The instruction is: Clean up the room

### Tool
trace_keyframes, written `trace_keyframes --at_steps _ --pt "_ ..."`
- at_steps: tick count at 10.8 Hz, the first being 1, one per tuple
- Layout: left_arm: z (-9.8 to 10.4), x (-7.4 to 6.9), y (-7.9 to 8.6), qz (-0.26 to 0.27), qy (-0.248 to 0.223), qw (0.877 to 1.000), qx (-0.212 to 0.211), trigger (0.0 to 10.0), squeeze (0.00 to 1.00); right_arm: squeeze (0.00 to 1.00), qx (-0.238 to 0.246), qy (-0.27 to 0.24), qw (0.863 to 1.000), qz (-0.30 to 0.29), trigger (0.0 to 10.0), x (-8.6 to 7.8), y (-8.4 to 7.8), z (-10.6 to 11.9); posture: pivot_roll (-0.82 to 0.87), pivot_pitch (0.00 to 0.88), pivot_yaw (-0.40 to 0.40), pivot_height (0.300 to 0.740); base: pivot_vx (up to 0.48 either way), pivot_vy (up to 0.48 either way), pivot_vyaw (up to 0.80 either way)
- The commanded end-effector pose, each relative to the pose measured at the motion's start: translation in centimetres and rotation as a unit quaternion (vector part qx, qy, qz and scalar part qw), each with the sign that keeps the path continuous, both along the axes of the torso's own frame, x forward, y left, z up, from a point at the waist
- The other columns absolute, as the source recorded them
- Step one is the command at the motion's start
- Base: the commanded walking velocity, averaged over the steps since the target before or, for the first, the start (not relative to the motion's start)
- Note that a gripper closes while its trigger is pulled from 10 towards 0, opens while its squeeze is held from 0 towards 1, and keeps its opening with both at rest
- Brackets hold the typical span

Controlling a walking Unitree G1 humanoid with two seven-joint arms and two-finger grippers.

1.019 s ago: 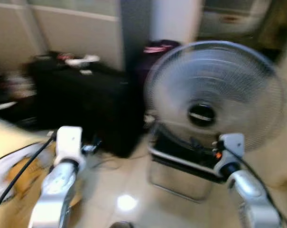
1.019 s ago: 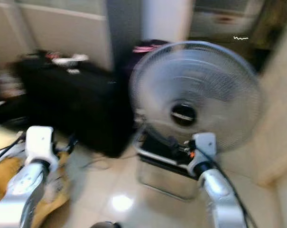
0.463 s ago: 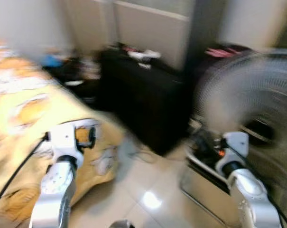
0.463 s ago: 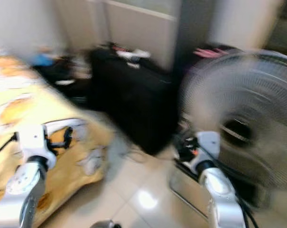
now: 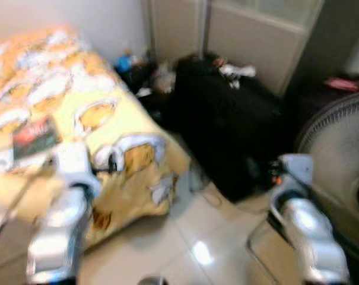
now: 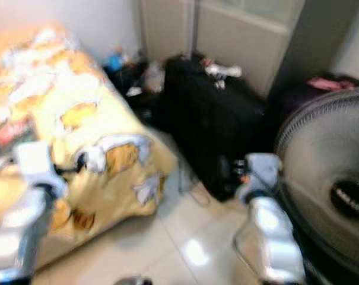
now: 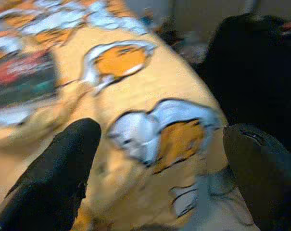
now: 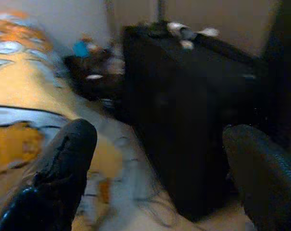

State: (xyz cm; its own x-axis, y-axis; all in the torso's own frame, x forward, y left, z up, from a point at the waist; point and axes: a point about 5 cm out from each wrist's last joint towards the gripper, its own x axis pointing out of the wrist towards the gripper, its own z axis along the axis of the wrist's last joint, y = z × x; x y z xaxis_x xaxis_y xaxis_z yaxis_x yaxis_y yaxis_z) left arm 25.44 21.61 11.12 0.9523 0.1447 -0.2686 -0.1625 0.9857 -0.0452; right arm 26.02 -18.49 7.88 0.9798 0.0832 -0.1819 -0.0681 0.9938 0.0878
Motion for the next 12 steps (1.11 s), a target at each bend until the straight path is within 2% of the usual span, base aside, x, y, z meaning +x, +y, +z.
trace_keyframes --at_steps 1,2,3,4,5,6,7,8,9,10,12 --pt "-0.1 -0.2 0.2 0.006 0.01 1.0 0.0 10.0 0.0 1.0 -0.009 -0.002 1.0 -0.016 10.0 -0.1 -0.9 0.0 -0.08 0.0 0.038 0.74 0.0 0.0 0.8" --pt "-0.1 -0.2 0.1 0.008 0.013 1.0 -0.016 10.0 0.0 1.0 -0.008 -0.005 1.0 -0.019 10.0 0.0 -0.9 0.1 -0.09 0.0 0.045 0.74 0.0 0.0 0.8" --pt "0.0 -0.2 0.3 0.026 0.018 0.999 -0.005 10.0 0.0 1.0 -0.018 -0.004 1.0 -0.023 10.0 0.1 -0.9 0.2 -0.09 0.0 0.049 0.74 0.0 0.0 0.8" --pt "-0.7 -0.2 0.7 0.041 0.057 0.997 0.034 10.0 0.0 1.0 -0.043 -0.003 0.998 -0.038 10.0 0.3 -0.9 0.1 -0.09 0.0 0.052 0.74 0.0 0.0 0.0" --pt "-1.3 -0.6 0.2 0.012 0.082 0.996 0.018 10.0 0.0 1.0 -0.049 0.007 0.996 -0.08 10.0 0.4 -1.2 0.0 -0.09 0.0 0.055 0.74 0.0 0.0 0.0" --pt "-1.5 -0.7 0.1 0.01 0.097 0.994 0.042 10.0 0.0 1.0 -0.08 0.014 0.992 -0.094 10.0 0.7 -1.1 0.1 -0.09 0.0 0.054 0.74 0.0 0.0 0.0" --pt "-1.1 -0.5 0.4 0.021 0.059 0.995 0.074 10.0 0.0 0.94 -0.061 0.009 0.992 -0.106 10.0 0.8 -1.0 0.0 -0.09 0.0 0.049 0.74 0.0 0.0 0.0" --pt "-1.3 -0.3 0.3 0.009 0.073 0.994 0.087 10.0 0.0 0.0 -0.03 0.005 0.994 -0.101 10.0 0.6 -0.8 -0.1 -0.1 0.0 0.048 0.74 0.0 0.0 0.0" --pt "-0.7 -0.1 -0.7 -0.016 0.053 0.998 0.019 10.0 0.0 0.0 0.014 0.014 0.994 -0.111 10.0 0.6 -0.9 -0.1 -0.1 0.0 0.05 0.74 0.0 0.0 0.0" --pt "-0.4 -0.1 -1.4 -0.032 0.046 0.998 0.025 10.0 0.0 0.0 0.01 0.008 0.995 -0.102 10.0 0.8 -0.8 0.1 -0.12 0.0 0.06 0.74 0.0 0.0 0.0" --pt "-0.3 -0.1 -1.9 -0.043 0.016 0.994 0.096 10.0 0.0 0.0 -0.003 0.016 0.997 -0.072 10.0 0.6 -0.1 0.2 -0.14 0.0 0.073 0.74 0.0 0.0 0.0"
